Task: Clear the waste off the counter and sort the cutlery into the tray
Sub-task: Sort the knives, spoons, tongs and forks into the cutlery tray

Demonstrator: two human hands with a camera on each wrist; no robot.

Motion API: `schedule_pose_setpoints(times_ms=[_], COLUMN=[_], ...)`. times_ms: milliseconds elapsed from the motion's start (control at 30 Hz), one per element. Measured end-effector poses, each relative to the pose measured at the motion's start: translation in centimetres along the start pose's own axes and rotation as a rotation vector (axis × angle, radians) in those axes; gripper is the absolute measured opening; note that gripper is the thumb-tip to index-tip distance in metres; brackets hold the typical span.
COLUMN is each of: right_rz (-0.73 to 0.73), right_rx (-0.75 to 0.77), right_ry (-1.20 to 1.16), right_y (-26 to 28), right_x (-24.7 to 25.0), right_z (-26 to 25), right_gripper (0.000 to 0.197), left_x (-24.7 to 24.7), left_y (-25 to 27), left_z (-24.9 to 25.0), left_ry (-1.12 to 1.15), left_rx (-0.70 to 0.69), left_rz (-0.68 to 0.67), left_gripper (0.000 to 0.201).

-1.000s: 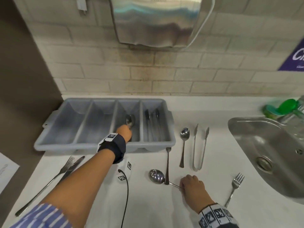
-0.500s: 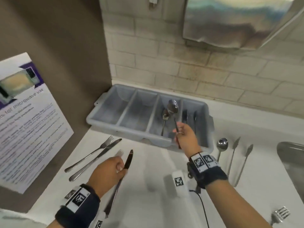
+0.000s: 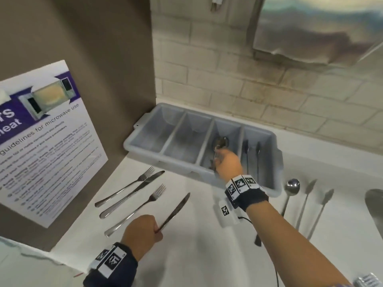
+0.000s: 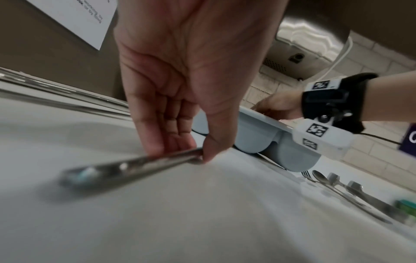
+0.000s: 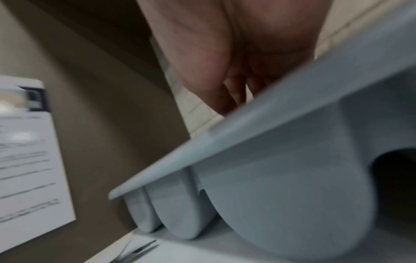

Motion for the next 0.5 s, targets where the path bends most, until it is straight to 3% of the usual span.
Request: schedule_pose_setpoints(times_ms=[100, 167, 233, 300, 400, 500], right_rz=[0.351, 0.396, 0.349, 0.205, -0.034, -0.053], right_rx=[0.176, 0.16, 0.091, -0.086, -0.441, -0.602], right_ry=[0.013, 0.079, 0.136, 0.192, 0.207, 0.083], right_y=[6.6, 10.9, 14.1, 15.7, 16.4, 16.0], right_x=[3.7, 4.3, 3.8, 2.5, 0.3, 0.1], right_z=[0.7, 2.7, 5.6, 9.6, 15.2, 17.3], right_gripper=[0.015, 0.016, 0.025, 0.033, 0.036, 0.034], left_x=[0.5, 0.5, 0.5, 0.2, 0.1, 0.3], left_y=[0.1, -0.1, -0.3, -0.3, -0.6, -0.7], left_z=[0.1, -0.1, 0.0, 0.5, 1.6, 2.9], left_ry=[0.032, 0.107, 0.215, 0.391, 0.516, 0.578], left_rx=[-0.024, -0.05, -0.087, -0.113, -0.193, -0.251], left_rz=[0.003, -0.034, -0.096, -0.148, -0.124, -0.061], left_gripper=[0.03, 0.027, 0.015, 0.007, 0.017, 0.022])
Point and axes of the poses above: each hand's wrist, its own y-axis away from the middle knuckle, its own x-axis out of the back of the hand, z = x × y, the point moved 7 cm from there along -y, towards the middle knuckle, and after that the axes turned 4 degrees about -z, right-handed, at the moved point
